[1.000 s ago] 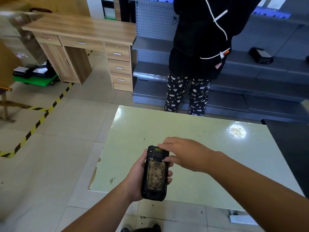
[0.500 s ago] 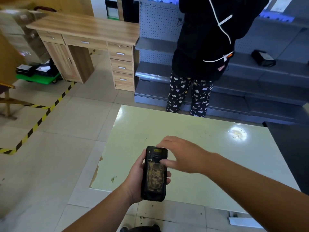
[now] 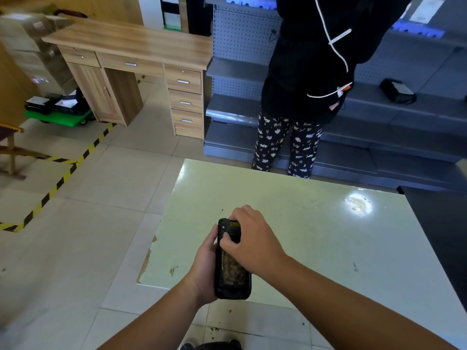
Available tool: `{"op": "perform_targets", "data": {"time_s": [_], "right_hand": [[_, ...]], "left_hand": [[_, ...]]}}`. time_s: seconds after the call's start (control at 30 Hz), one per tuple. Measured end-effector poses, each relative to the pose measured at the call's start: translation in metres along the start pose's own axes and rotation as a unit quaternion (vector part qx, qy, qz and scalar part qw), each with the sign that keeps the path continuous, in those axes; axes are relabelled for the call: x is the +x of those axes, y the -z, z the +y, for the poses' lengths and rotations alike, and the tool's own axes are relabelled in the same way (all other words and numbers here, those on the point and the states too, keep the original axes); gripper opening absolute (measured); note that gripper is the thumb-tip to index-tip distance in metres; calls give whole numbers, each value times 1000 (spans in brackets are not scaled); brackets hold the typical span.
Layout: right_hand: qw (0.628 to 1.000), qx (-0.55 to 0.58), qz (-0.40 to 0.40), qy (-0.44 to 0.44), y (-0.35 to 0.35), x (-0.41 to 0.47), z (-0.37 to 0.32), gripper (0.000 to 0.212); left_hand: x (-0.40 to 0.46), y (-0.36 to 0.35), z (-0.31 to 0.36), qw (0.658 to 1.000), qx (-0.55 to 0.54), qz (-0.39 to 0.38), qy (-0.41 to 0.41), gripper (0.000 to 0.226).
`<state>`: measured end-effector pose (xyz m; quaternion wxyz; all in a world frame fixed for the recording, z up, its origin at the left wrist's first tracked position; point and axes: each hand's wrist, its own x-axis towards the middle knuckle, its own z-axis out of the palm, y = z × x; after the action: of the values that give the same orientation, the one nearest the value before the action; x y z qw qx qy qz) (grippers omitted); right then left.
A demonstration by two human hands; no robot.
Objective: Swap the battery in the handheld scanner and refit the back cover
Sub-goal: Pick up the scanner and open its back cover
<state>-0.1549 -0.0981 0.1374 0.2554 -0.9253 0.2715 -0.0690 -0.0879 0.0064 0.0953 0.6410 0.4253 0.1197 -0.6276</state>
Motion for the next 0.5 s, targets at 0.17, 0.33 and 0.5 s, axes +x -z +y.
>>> {"op": "perform_targets", "data": {"time_s": [0.17,0.33,0.5], "right_hand": [[993,77,-16,-91,-8,5,-7,26],[862,346,-88,-360,4,8,-13,42],[816,396,-75,-414,3,12,-19,26]], "left_hand": [[6,2,4,1000,-3,23,-3,64],[14,3,11,1000,-5,11,-19,69],[19,2,13,1000,6,18,-13,69]]}}
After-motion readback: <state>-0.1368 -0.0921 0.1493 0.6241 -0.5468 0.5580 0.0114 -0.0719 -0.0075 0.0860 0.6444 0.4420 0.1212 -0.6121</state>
